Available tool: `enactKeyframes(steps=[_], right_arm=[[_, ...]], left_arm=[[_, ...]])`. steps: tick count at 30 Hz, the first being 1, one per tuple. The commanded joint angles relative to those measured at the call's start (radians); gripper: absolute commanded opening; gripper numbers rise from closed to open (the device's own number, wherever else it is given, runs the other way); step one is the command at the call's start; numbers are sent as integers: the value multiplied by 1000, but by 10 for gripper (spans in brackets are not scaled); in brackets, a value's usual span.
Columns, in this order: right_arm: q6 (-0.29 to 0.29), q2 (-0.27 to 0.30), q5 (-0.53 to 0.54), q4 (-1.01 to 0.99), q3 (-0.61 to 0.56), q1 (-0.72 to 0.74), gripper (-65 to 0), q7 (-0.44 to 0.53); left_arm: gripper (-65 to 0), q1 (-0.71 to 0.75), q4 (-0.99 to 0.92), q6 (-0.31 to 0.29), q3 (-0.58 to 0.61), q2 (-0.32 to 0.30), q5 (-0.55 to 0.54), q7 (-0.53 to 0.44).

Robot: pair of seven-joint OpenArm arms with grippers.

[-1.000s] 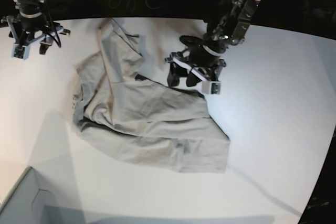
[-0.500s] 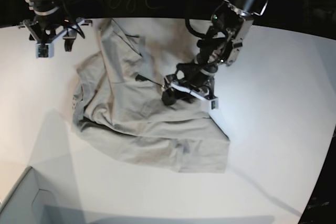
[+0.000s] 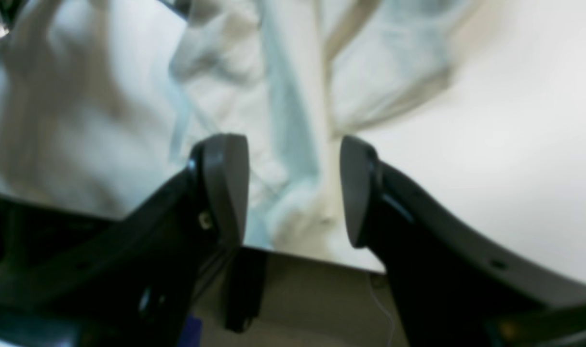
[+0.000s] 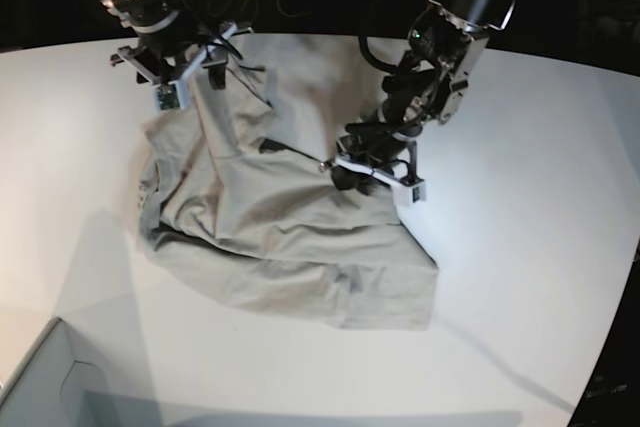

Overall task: Layout the t-shirt on the table in an organized manner, then fold the t-shirt properly
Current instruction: 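Grasp the shirt fabric with the left gripper and pull it outward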

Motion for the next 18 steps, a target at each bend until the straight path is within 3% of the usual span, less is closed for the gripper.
enactKeyframes(steps=[1, 8, 12, 14, 17, 18], right_arm=[[8, 7, 4, -19, -1, 18, -342, 26], [6, 8, 4, -199, -1, 113, -344, 29], [11, 5, 4, -223, -25, 119, -365, 28], [11, 10, 4, -237, -68, 120, -432, 28], [11, 19, 4, -234, -79, 120, -623, 28], [11, 19, 4, -231, -76, 120, -650, 28]], left_arm=[[-650, -13, 38, -6, -13, 3, -3, -15], [-650, 73, 216, -6, -94, -30, -3, -15], [-650, 108, 304, -5, -96, -86, -3, -16], [-650, 123, 341, -5, -97, -100, -3, -16], [-650, 163, 397, -5, -157, -129, -3, -16], [-650, 175, 413, -5, -177, -134, -3, -16]])
